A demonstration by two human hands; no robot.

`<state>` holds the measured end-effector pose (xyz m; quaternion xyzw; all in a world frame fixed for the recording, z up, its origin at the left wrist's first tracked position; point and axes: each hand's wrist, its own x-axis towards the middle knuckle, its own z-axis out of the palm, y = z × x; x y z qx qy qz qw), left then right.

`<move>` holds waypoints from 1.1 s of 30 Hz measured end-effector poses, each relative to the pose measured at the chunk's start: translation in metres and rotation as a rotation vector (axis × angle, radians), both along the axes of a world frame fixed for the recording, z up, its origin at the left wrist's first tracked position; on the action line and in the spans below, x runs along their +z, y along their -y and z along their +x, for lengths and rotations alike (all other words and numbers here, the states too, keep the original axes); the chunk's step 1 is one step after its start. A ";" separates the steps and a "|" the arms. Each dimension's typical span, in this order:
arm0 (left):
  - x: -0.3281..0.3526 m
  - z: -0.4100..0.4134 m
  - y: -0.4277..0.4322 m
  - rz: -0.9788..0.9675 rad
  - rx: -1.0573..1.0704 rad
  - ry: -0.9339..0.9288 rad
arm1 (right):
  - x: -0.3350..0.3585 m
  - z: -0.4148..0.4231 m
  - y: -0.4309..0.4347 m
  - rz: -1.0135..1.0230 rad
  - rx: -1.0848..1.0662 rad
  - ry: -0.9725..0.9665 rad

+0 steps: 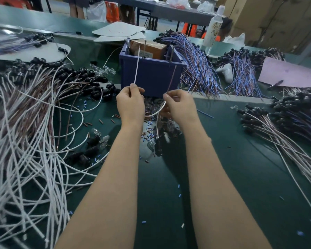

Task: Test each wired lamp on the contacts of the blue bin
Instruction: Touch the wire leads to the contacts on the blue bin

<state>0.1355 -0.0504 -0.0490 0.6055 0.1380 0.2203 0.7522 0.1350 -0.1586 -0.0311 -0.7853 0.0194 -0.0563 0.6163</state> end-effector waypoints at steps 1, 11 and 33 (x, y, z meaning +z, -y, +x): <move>0.000 0.000 0.000 -0.005 -0.014 0.001 | -0.002 0.001 -0.002 -0.005 -0.014 0.033; 0.000 0.000 0.002 -0.008 -0.064 0.028 | -0.006 0.009 -0.009 -0.054 -0.136 0.190; 0.000 0.002 0.005 0.061 -0.145 -0.019 | -0.009 0.014 -0.011 -0.030 -0.113 0.200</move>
